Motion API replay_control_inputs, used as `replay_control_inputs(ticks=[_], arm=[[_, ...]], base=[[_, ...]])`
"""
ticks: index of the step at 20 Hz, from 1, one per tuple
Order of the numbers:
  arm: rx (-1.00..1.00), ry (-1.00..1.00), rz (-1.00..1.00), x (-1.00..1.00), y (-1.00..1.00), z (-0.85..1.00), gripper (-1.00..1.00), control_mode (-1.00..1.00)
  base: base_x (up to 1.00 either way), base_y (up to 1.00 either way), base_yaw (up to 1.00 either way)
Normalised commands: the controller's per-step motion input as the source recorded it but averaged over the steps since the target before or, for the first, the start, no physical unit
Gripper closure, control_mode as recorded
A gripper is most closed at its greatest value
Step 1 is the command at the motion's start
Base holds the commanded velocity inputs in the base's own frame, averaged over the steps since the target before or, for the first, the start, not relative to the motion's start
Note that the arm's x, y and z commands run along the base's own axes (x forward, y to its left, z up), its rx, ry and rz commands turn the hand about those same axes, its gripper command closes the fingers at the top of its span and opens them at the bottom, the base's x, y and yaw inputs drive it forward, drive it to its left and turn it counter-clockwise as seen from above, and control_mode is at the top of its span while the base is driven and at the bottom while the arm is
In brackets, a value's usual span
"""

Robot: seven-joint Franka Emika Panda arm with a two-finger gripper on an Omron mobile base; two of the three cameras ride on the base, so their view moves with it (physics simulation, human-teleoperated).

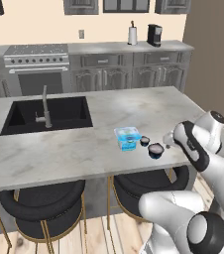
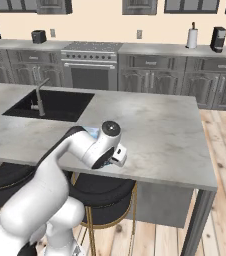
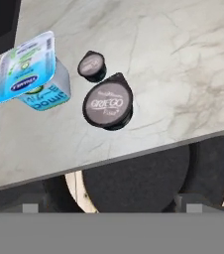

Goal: Stack the yogurt containers by placing the smaller containers on top of the larger containers.

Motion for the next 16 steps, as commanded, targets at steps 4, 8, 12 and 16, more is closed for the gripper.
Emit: replay_control_inputs(ticks=[4, 8, 12, 16], arm=[[0.01, 0.01, 0.00, 0.28, 0.00, -0.12, -1.00, -1.00], [0.05, 0.00, 0.00, 0.21, 0.00, -0.08, -1.00, -1.00], [0.07, 0.00, 0.00, 0.13, 0.00, -0.09, -1.00, -1.00], [0.04, 0.00, 0.00, 0.09, 0.00, -0.12, -1.00, -1.00]], base=[[0.00, 0.00, 0.00], [0.00, 0.00, 0.00], [0.00, 0.00, 0.00], [0.00, 0.00, 0.00]])
